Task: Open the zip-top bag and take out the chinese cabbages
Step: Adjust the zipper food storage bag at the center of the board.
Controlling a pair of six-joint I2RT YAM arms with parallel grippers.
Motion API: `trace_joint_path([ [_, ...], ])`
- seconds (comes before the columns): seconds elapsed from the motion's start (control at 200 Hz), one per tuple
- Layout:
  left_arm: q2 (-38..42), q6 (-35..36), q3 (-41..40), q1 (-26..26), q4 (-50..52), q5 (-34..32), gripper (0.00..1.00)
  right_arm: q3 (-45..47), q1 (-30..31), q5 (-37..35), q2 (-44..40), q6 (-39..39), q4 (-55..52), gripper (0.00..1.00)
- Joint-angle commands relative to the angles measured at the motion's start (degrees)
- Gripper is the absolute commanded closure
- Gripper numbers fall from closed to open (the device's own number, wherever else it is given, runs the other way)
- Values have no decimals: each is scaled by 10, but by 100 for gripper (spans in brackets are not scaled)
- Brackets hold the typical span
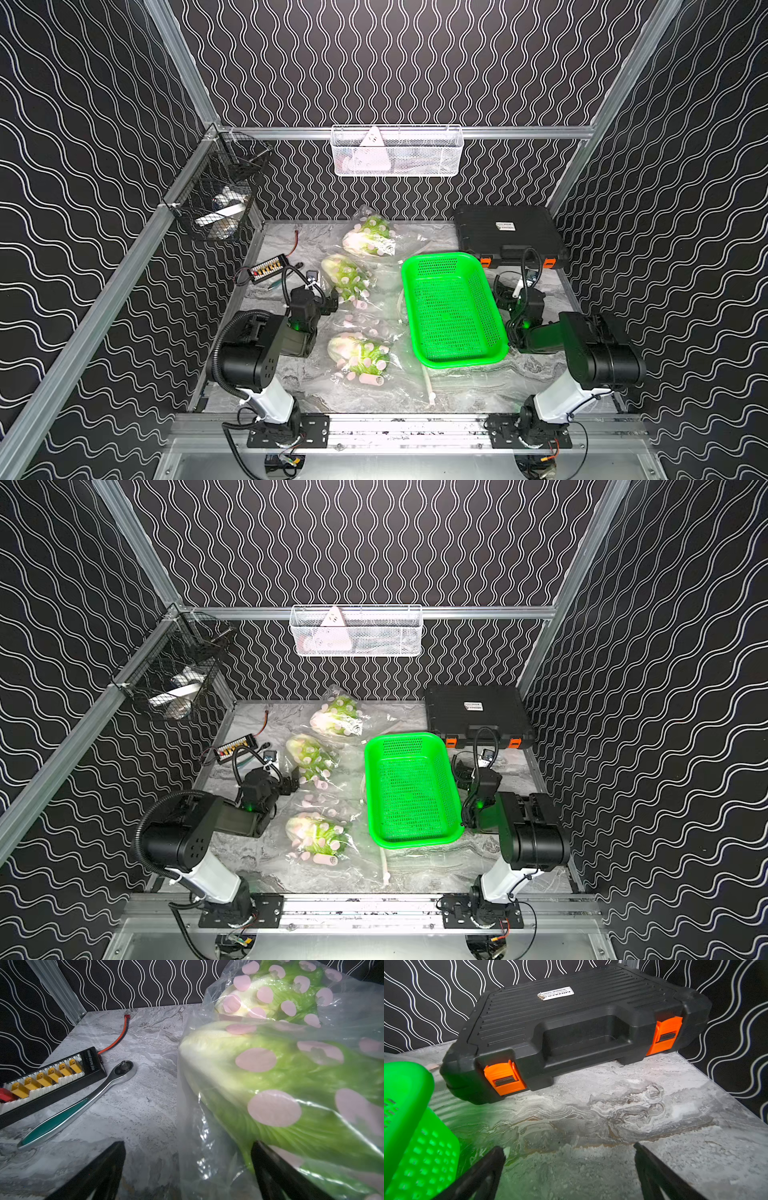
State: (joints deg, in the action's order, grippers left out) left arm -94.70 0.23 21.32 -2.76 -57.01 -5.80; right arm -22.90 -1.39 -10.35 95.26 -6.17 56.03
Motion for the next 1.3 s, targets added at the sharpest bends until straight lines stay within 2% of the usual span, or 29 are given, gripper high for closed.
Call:
trace_joint_path([
  [0.0,0,8,1,0,-14,11,0,0,1,0,1,4,1,0],
  [1.096,1,5,-1,6,-15,22,1,-2,-1,4,2,0,-2,0],
  [1.296,70,-3,-19,-11,3,-54,1,1,2,-5,-2,4,4,0],
])
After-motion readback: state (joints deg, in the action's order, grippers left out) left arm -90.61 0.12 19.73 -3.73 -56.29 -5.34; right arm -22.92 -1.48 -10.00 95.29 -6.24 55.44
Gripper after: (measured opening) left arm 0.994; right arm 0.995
